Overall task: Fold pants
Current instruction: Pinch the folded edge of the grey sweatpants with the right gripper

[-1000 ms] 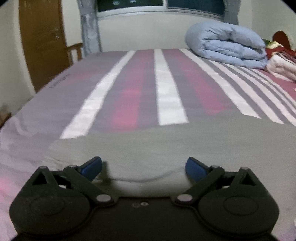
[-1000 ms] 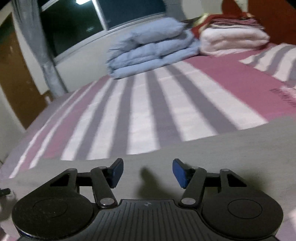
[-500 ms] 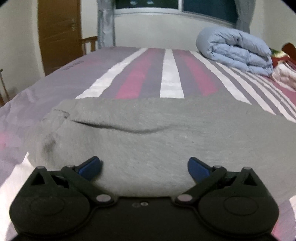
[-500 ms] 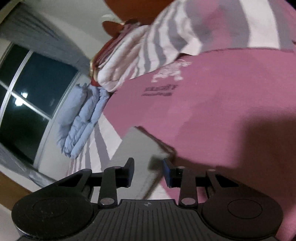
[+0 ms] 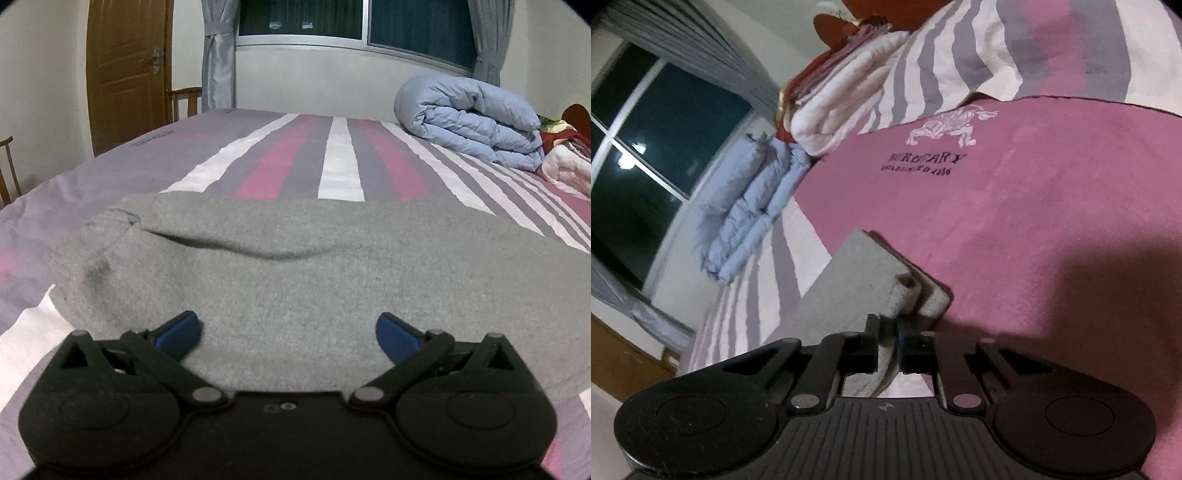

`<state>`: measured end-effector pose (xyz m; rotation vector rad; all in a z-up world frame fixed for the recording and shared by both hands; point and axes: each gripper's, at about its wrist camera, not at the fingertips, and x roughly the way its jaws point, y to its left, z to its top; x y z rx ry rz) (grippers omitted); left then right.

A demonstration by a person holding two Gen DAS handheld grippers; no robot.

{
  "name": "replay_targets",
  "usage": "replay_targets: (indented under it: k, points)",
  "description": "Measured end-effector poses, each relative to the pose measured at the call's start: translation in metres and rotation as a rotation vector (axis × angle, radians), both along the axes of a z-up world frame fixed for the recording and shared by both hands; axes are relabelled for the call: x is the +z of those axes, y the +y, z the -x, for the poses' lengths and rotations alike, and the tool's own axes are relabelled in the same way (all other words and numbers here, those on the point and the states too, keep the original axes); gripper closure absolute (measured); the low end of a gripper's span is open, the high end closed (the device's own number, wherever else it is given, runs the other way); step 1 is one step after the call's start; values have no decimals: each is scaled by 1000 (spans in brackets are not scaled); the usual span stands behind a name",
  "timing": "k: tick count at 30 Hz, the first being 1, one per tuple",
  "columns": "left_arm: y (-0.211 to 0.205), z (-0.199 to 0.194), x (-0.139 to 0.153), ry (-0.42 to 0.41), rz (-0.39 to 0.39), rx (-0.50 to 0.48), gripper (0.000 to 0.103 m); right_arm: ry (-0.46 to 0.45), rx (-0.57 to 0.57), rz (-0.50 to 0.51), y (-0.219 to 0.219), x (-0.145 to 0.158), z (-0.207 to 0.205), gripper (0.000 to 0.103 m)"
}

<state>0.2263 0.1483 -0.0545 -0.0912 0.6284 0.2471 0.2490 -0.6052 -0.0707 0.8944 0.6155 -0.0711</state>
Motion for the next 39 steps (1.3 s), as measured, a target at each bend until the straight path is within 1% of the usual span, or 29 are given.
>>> replay_targets:
  k: [1, 3, 4, 6, 7, 8, 9, 10, 11, 12, 14, 15, 16, 19, 20, 21, 22, 24, 26, 30, 33, 35, 36, 37, 39]
  points:
    - [1, 1, 0, -1, 2, -1, 6, 4, 3, 3, 1, 2, -2, 93]
    - [2, 2, 0, -4, 6, -3, 6, -20, 23, 43, 8, 10, -9, 95]
    - [2, 2, -1, -5, 7, -3, 6, -57, 21, 51, 9, 19, -8, 95]
    - [2, 3, -1, -7, 8, -5, 6, -186, 2, 40, 8, 37, 1, 95]
    - [2, 3, -2, -8, 9, -4, 6, -224, -1, 48, 8, 42, 4, 95]
    - [2, 3, -2, -9, 9, -4, 6, -222, 1, 58, 8, 41, 3, 95]
    - [3, 3, -2, -8, 10, -5, 6, -169, -4, 55, 6, 31, -2, 95]
    - [3, 4, -2, -7, 11, -5, 6, -80, -15, 31, 1, 15, -8, 95]
    - [3, 4, -2, -8, 12, -6, 6, -16, -14, -5, -3, 2, -13, 95]
    - [3, 5, -2, -9, 13, -6, 6, 21, -13, -39, -6, -11, -13, 95]
    - [3, 5, -2, -10, 15, -7, 6, -8, -47, -65, -10, -15, -1, 94]
    - [4, 5, -2, -11, 15, -7, 6, -18, -73, -77, -11, -15, 5, 89]
    - [3, 5, -2, -11, 15, -7, 6, -32, -90, -88, -13, -14, 12, 88]
    - [3, 5, -2, -10, 14, -7, 6, -19, -84, -111, -17, -16, 16, 88]
    - [3, 5, -2, -11, 14, -7, 6, -20, -82, -142, -18, -19, 17, 88]
    - [3, 5, -2, -11, 13, -7, 6, -21, -82, -172, -19, -21, 17, 85]
    - [4, 5, -2, -11, 14, -7, 6, -20, -90, -197, -20, -25, 17, 77]
    - [3, 5, -2, -11, 15, -7, 6, -43, -107, -207, -23, -19, 15, 76]
    - [4, 5, -2, -11, 14, -7, 6, -83, -99, -234, -22, -16, 15, 76]
    - [3, 5, -2, -11, 14, -7, 6, -48, -54, -248, -13, -19, 0, 76]
    - [4, 5, -2, -11, 15, -8, 6, -13, -45, -221, -8, -22, -9, 76]
    - [3, 5, -2, -11, 15, -7, 6, -5, -54, -214, -6, -22, -10, 76]
    - [3, 5, -2, -11, 15, -7, 6, -6, -49, -202, -4, -21, -10, 81]
    - [3, 5, -2, -11, 15, -7, 6, -1, -42, -180, -2, -19, -11, 98]
    - [3, 5, -2, -12, 16, -8, 6, -7, -55, -163, -2, -17, -5, 98]
